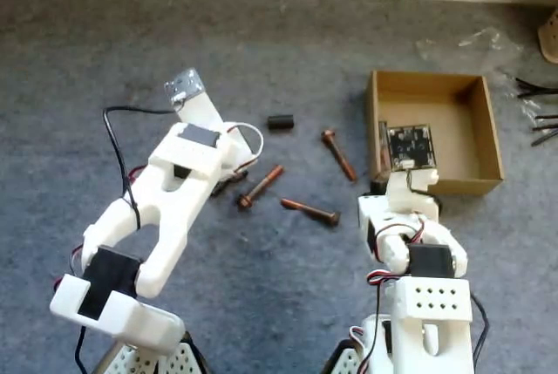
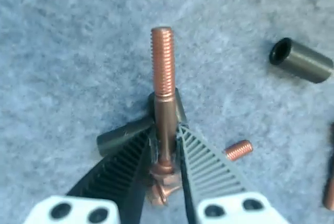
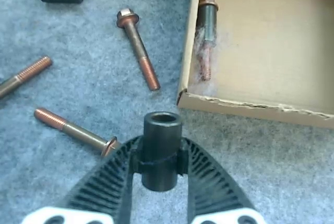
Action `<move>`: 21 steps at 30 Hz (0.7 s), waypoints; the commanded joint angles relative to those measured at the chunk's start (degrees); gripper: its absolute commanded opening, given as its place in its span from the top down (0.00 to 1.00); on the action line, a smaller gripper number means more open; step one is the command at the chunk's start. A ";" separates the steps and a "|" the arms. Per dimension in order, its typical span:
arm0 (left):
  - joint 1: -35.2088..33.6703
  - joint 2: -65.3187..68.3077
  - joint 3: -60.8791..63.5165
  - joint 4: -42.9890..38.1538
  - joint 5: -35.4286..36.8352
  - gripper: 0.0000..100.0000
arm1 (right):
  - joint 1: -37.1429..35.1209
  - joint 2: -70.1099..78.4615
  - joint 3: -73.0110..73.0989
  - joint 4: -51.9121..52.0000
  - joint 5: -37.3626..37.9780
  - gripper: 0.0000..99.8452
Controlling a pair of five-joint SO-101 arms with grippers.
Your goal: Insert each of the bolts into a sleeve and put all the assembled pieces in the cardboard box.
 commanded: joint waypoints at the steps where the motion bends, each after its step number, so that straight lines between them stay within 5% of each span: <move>1: -1.89 -2.86 -0.31 -0.97 0.79 0.99 | 0.31 -0.92 -0.40 -1.63 -0.53 0.99; 21: -9.98 -4.79 0.40 0.62 4.57 0.99 | 0.31 -0.92 -0.40 -1.63 -0.44 0.99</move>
